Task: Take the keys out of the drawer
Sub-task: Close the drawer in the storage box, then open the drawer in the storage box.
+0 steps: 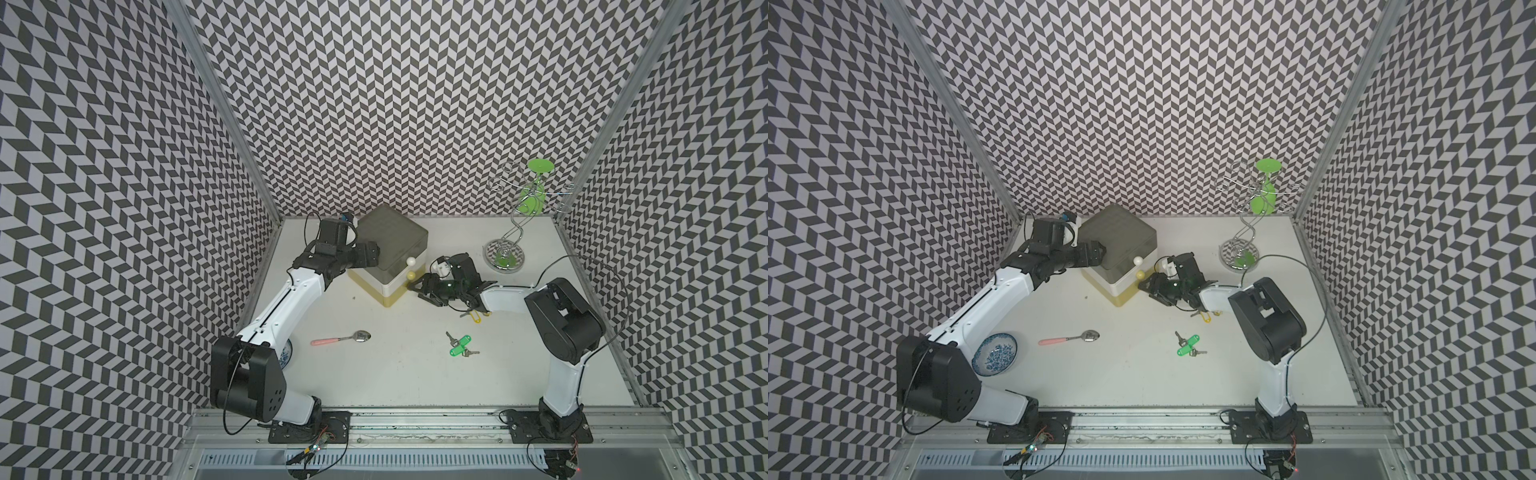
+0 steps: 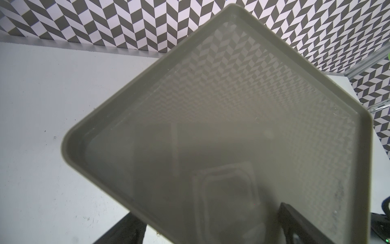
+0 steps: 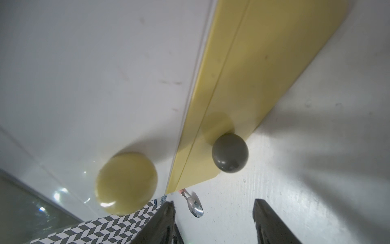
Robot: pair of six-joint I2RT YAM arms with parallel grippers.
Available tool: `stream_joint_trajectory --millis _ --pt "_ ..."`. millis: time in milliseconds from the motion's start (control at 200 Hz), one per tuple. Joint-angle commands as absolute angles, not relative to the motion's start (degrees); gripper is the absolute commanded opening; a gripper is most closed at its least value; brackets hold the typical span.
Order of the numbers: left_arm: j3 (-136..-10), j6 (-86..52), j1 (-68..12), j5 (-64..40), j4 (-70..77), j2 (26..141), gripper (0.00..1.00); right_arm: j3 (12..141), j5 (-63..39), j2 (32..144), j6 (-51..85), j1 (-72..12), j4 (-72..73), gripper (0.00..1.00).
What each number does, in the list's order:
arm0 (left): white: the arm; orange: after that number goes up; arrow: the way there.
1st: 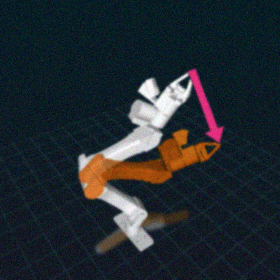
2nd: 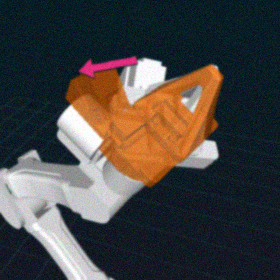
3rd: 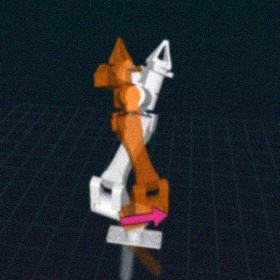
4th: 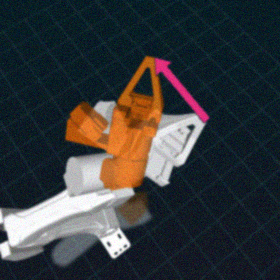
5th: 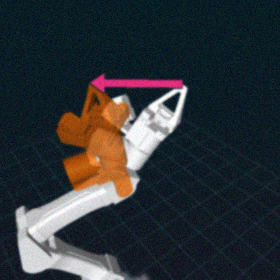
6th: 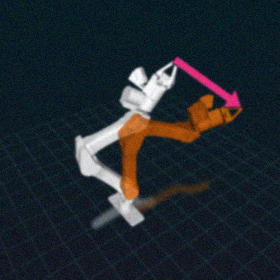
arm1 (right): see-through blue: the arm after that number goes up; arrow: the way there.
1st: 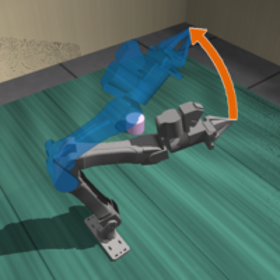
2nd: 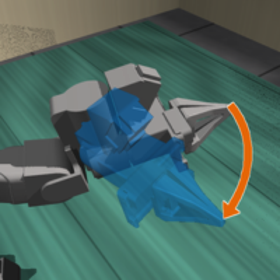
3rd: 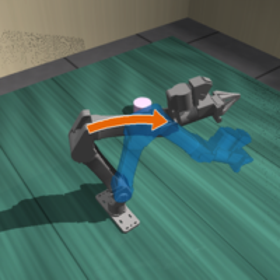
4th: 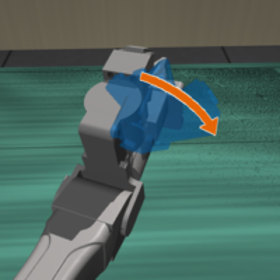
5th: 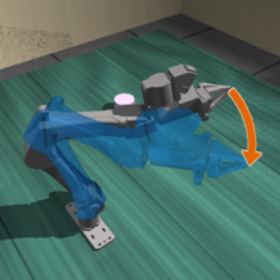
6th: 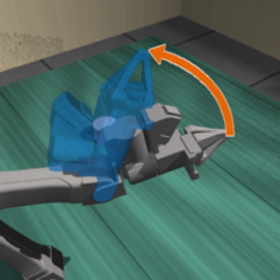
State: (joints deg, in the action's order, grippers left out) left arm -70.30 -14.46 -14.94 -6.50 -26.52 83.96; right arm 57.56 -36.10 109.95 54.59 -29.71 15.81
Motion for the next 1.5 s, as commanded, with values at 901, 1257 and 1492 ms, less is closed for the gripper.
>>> stream_joint_trajectory --millis 901,1257,1492 --pt "-68.20 -11.99 -14.63 -6.06 -31.37 88.21 1.00 57.72 -38.50 124.77 60.34 -28.06 44.09 0.51" --pt "-67.99 -12.10 -14.77 -6.15 -31.38 88.43 1.00 57.92 -37.37 125.84 60.99 -28.03 45.53 0.31" --pt "-67.95 -11.97 -14.77 -5.03 -31.89 88.72 1.00 51.25 -36.57 122.41 60.59 -27.91 46.60 0.24"
